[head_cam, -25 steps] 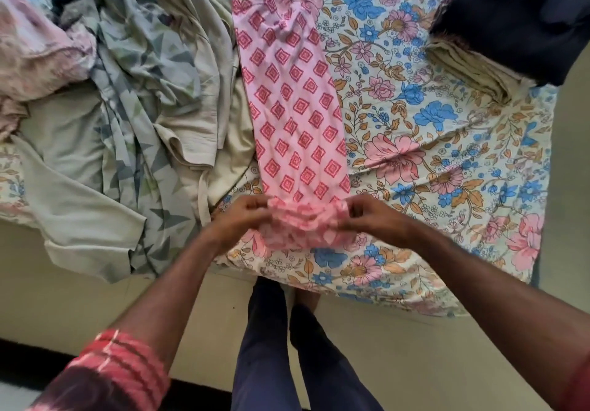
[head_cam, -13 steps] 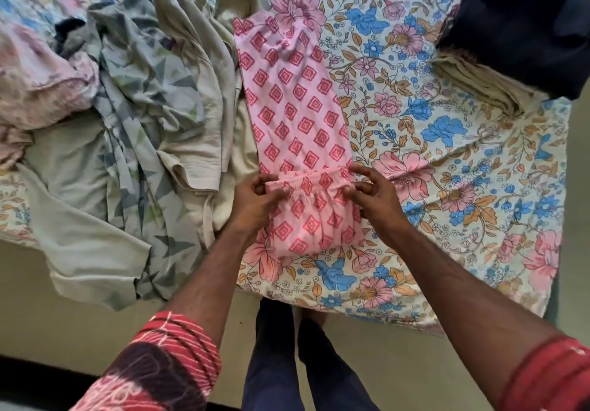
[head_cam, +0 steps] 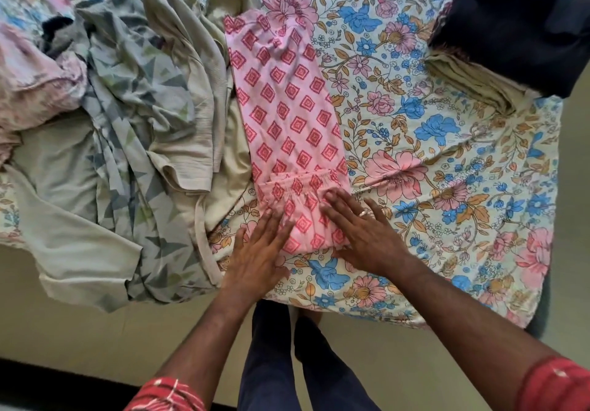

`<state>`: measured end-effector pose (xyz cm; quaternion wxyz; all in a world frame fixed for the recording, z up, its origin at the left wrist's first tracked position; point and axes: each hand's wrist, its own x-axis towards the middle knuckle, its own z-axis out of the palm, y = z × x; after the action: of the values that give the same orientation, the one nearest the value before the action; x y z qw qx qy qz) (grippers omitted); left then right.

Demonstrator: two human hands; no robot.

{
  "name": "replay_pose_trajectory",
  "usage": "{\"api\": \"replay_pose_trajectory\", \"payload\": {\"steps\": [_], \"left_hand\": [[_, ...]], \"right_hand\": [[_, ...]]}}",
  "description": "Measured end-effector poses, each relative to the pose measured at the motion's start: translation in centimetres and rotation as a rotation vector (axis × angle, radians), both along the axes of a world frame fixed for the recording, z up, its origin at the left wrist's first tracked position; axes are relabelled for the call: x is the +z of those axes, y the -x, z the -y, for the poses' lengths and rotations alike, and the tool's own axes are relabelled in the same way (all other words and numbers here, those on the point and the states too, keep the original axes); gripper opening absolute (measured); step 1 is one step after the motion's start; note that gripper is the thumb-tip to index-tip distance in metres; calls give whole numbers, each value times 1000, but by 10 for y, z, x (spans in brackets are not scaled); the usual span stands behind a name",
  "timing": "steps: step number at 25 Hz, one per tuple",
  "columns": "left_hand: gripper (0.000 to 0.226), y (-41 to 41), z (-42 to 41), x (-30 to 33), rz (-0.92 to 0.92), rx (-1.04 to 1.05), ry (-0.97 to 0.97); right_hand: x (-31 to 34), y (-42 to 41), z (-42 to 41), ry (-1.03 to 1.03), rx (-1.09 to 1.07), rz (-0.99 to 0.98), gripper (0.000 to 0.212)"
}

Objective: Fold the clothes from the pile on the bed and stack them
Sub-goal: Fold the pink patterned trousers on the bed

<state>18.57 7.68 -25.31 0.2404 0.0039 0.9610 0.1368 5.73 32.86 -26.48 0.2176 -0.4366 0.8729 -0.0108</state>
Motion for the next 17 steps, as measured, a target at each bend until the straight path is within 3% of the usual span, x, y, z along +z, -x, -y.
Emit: {"api": "replay_pose_trajectory", "payload": {"steps": [2, 4, 6, 11, 14, 17], "left_hand": [[114, 8, 2, -2, 79, 19, 8], [96, 11, 1, 0, 108, 44, -14], [76, 15, 0, 6, 131, 57, -34], [57, 28, 16, 44, 205, -90, -84], [47, 39, 29, 78, 473, -9, -411], [32, 54, 39, 100, 679, 185, -767]], "right_hand": [[0, 6, 5, -51, 10, 54, 101], [4, 10, 5, -100, 40, 87, 76], [13, 12, 5, -140, 56, 114, 65], [54, 34, 8, -259, 136, 293, 61], [89, 40, 4, -335, 131, 533, 56], [121, 48, 11, -295, -39, 850, 43]]}}
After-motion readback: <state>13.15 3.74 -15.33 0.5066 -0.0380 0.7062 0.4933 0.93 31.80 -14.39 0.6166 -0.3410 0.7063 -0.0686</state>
